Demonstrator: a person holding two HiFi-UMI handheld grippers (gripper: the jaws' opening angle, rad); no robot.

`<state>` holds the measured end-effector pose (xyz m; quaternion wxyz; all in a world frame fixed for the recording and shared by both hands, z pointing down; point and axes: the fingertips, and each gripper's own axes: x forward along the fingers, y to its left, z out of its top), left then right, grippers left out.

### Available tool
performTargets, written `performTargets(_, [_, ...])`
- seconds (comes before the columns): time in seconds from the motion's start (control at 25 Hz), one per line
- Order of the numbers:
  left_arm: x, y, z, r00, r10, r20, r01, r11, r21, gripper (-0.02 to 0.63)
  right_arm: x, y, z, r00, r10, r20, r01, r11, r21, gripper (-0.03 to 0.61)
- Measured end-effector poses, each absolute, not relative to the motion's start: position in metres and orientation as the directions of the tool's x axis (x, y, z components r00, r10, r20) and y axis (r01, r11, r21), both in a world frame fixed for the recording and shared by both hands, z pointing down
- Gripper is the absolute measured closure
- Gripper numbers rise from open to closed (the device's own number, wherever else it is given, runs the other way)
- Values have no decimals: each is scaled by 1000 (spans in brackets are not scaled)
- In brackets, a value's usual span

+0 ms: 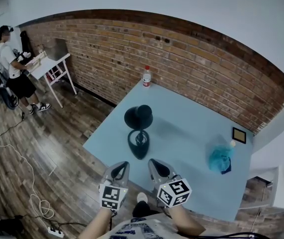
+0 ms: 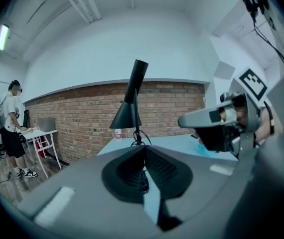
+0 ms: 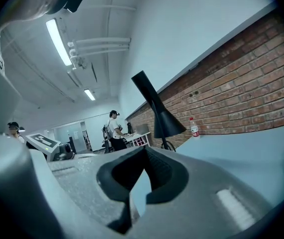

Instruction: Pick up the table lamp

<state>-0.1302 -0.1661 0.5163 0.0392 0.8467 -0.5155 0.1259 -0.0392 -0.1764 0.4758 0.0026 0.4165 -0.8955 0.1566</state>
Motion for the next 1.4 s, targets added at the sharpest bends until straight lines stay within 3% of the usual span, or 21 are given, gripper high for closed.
performTargets(0.48, [-121, -253, 548, 393, -863, 316, -903, -428, -46, 621, -29, -274, 483, -703, -699, 133, -703, 654, -279, 580])
performTargets(1.16, [-114, -271, 582, 423, -821, 383, -888, -460, -7, 620, -37, -300, 489, -768, -628, 126, -636, 725, -263, 578])
performTargets(1.4, [-104, -271, 600, 466, -788, 404, -870, -491, 45, 588, -45, -301, 486, -804, -583, 116, -592, 769, -242, 577])
